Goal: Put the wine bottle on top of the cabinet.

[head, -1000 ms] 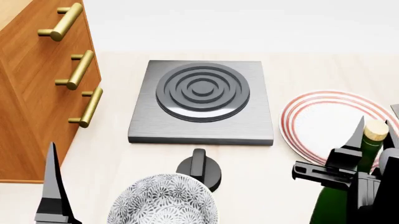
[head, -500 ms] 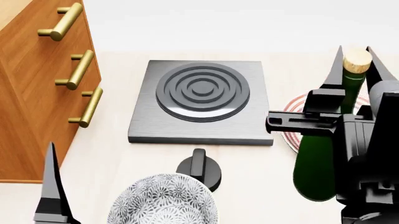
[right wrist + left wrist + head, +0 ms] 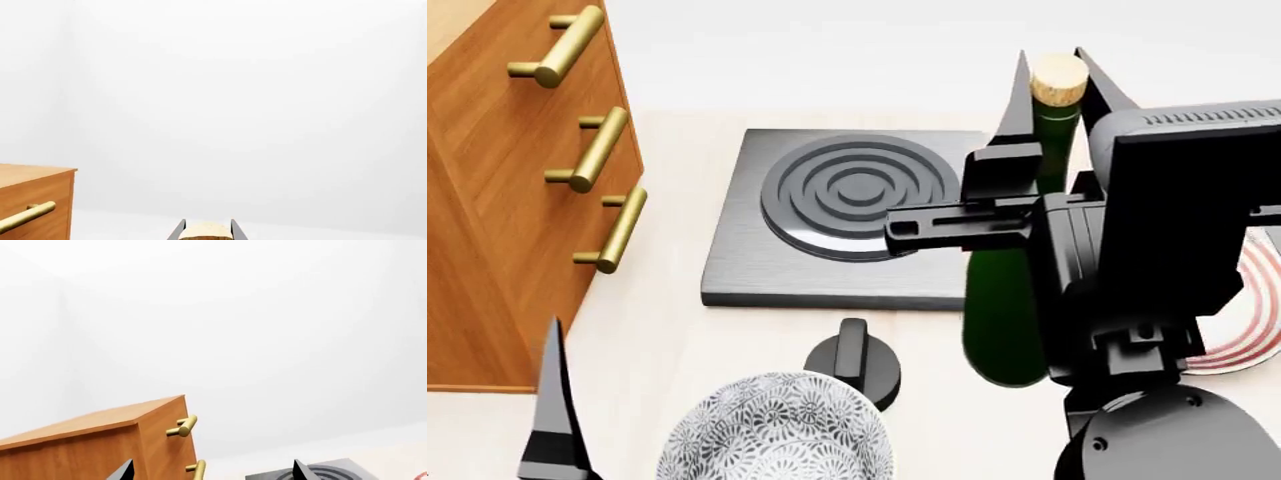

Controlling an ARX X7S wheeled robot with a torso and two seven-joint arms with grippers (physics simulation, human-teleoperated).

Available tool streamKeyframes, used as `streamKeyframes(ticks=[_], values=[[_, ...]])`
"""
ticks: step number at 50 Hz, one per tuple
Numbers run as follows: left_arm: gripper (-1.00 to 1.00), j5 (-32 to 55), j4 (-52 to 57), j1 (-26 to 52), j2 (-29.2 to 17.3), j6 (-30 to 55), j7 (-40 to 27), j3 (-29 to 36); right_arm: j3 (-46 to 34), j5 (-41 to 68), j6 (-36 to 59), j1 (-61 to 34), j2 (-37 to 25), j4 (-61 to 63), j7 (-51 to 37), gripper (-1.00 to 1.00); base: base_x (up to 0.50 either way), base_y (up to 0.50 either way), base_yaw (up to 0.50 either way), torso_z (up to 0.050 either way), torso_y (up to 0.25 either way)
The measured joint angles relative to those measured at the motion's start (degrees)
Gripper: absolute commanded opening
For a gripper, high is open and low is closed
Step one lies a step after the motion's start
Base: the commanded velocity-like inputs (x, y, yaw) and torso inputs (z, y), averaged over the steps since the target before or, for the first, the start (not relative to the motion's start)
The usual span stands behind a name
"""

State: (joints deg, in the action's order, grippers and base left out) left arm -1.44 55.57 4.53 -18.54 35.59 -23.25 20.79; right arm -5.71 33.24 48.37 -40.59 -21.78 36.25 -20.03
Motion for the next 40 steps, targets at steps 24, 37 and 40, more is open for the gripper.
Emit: streamKeyframes(ticks=[24, 37, 40], values=[[1.00, 2.9, -1.5, 2.0, 1.2, 1.9, 2.4, 4.0, -4.6, -1.0, -3.1, -0.8, 2.2, -3.2, 1.1, -1.00, 0.00, 0.00, 0.00, 0.000, 0.001], [1.00, 9.6, -10.3, 9.8, 3.4, 1.8, 10.6, 7.8, -5.4, -0.6, -3.2, -1.3, 2.5, -3.2, 1.2, -1.00, 0.00, 0.00, 0.00, 0.000, 0.001], [1.00, 10.5, -13.5, 11.8, 4.0, 1.2, 12.6, 9.0, -5.6, -0.5, -3.2, -1.5, 2.5, -3.1, 1.2, -1.00, 0.00, 0.00, 0.00, 0.000, 0.000]])
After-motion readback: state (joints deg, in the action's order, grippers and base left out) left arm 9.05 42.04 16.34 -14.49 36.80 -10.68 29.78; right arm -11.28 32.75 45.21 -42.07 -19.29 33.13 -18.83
